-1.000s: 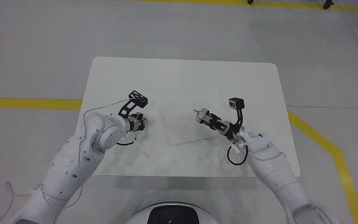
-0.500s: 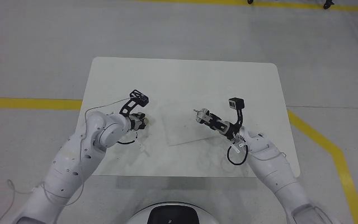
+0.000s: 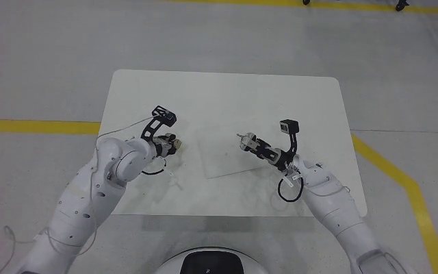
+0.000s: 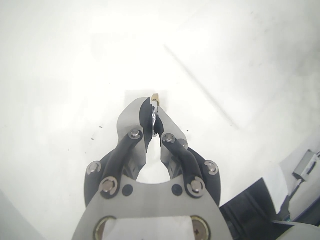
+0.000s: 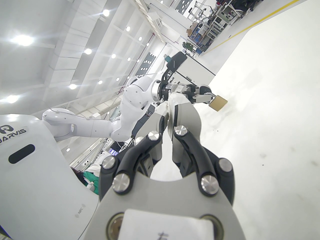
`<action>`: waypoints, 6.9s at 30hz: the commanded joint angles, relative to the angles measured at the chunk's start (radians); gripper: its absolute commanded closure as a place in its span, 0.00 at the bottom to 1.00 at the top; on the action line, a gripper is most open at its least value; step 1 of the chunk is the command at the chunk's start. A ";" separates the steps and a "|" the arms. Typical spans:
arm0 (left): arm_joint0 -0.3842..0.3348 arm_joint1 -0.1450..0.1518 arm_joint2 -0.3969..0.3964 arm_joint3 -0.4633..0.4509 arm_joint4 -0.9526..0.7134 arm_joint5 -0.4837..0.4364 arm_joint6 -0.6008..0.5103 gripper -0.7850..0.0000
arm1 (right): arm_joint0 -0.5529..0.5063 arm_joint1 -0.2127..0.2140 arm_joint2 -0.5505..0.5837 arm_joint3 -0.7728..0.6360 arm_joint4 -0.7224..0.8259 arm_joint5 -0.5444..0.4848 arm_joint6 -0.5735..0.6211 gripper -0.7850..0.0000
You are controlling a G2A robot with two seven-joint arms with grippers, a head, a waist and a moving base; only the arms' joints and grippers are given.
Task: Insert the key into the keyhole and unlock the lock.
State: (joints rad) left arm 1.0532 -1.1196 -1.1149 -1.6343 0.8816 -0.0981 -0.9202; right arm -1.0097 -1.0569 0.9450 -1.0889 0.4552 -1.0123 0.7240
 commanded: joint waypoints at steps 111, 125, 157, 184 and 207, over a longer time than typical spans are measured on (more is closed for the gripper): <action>-0.214 -0.030 0.123 0.533 -1.468 -0.331 -0.377 1.00 | -0.217 -0.075 0.211 -0.360 -0.219 0.205 -0.215 1.00; -0.203 -0.039 0.126 0.536 -1.637 -0.048 -0.378 1.00 | -0.219 -0.075 0.215 -0.368 -0.238 0.211 -0.218 1.00; -0.630 -0.106 0.619 0.742 -1.710 0.652 -0.346 1.00 | -0.430 -0.008 0.576 -0.927 -1.376 0.191 -0.225 1.00; -0.608 -0.095 0.610 0.769 -1.756 0.582 -0.416 1.00 | -0.375 0.011 0.496 -1.117 -1.560 0.102 -0.029 1.00; -0.646 -0.137 0.778 0.831 -1.923 0.643 -0.355 1.00 | -0.278 0.040 0.267 -1.202 -1.714 0.178 0.261 1.00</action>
State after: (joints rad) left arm 0.4108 -1.2542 -0.3463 -0.8081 -1.0398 0.5451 -1.2750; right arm -1.2880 -1.0196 1.2173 -2.2831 -1.2517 -0.8404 0.9797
